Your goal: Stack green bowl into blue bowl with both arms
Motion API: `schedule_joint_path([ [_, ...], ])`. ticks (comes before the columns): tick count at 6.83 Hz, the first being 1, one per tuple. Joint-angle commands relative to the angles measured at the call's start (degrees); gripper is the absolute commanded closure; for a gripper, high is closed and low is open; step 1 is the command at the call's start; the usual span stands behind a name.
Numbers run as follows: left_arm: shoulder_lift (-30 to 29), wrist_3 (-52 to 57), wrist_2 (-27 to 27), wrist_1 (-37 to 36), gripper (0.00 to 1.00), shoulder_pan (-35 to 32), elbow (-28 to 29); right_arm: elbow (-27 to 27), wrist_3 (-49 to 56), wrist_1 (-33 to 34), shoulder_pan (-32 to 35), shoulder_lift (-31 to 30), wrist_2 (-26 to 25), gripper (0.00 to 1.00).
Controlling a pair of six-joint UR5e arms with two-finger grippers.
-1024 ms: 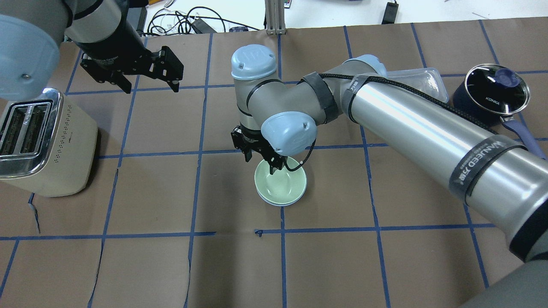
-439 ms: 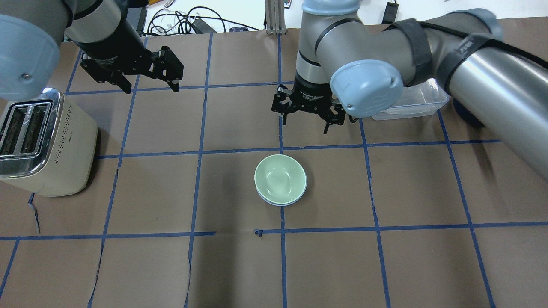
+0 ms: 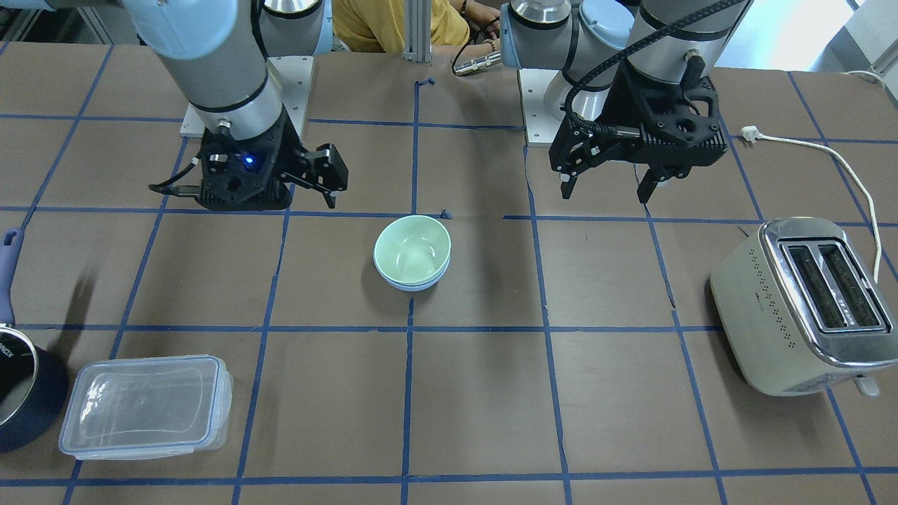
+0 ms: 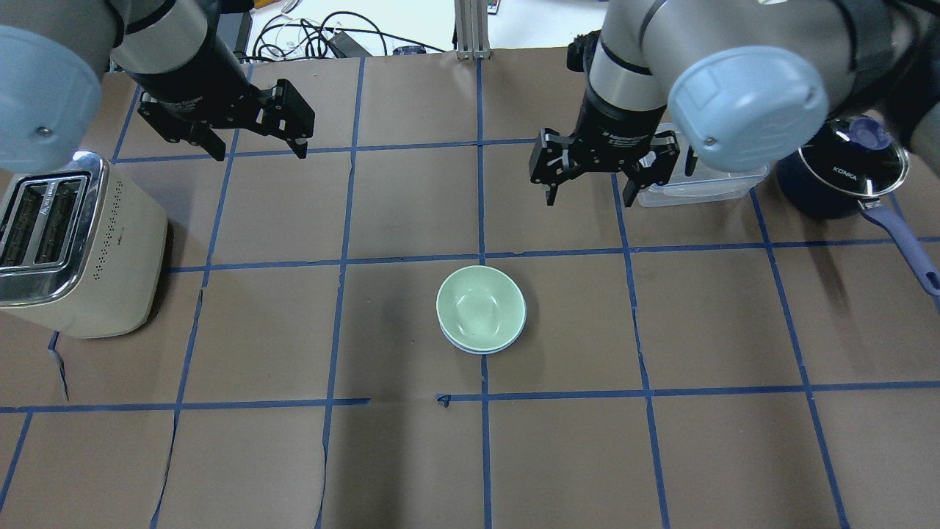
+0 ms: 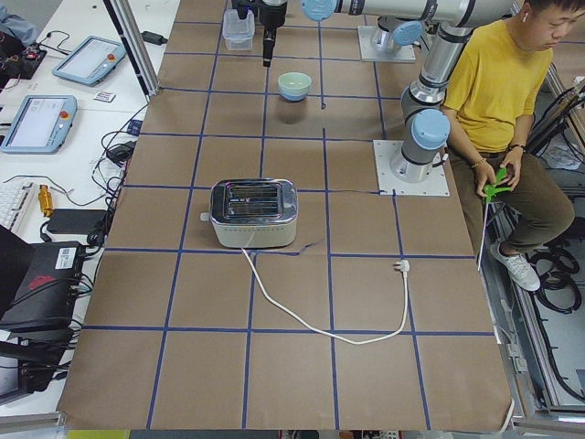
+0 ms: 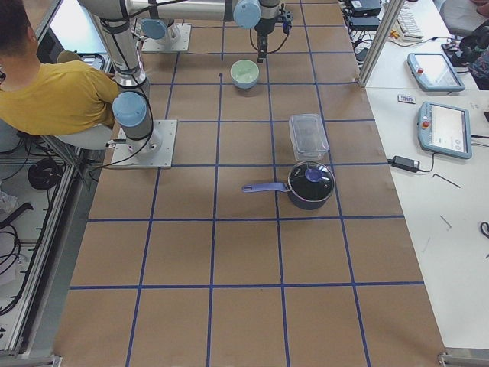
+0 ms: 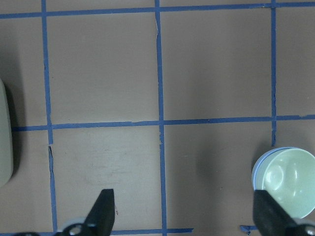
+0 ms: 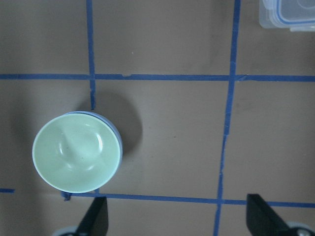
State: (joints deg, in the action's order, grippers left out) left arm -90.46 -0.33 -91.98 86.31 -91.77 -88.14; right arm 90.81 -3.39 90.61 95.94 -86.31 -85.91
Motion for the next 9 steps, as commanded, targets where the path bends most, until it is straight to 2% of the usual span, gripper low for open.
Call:
schedule_joint_path([
  [1,0.0,0.1,0.0,0.0,0.0,0.0,0.0,0.1,13.3,-8.1,-7.4,-5.0,-3.6,0.0],
  [3,0.0,0.5,-0.1,-0.1,0.0,-0.2,0.0,0.1,12.7,-8.6,-7.9,-5.4,-3.8,0.0],
  [5,0.0,0.5,0.0,-0.1,0.0,-0.2,0.0,0.3,5.2,-8.5,-7.9,-6.6,-3.7,0.0],
  [9,-0.1,0.6,0.0,-0.1,0.0,-0.1,0.0,0.3,5.2,-8.5,-7.9,-6.7,-3.6,0.0],
])
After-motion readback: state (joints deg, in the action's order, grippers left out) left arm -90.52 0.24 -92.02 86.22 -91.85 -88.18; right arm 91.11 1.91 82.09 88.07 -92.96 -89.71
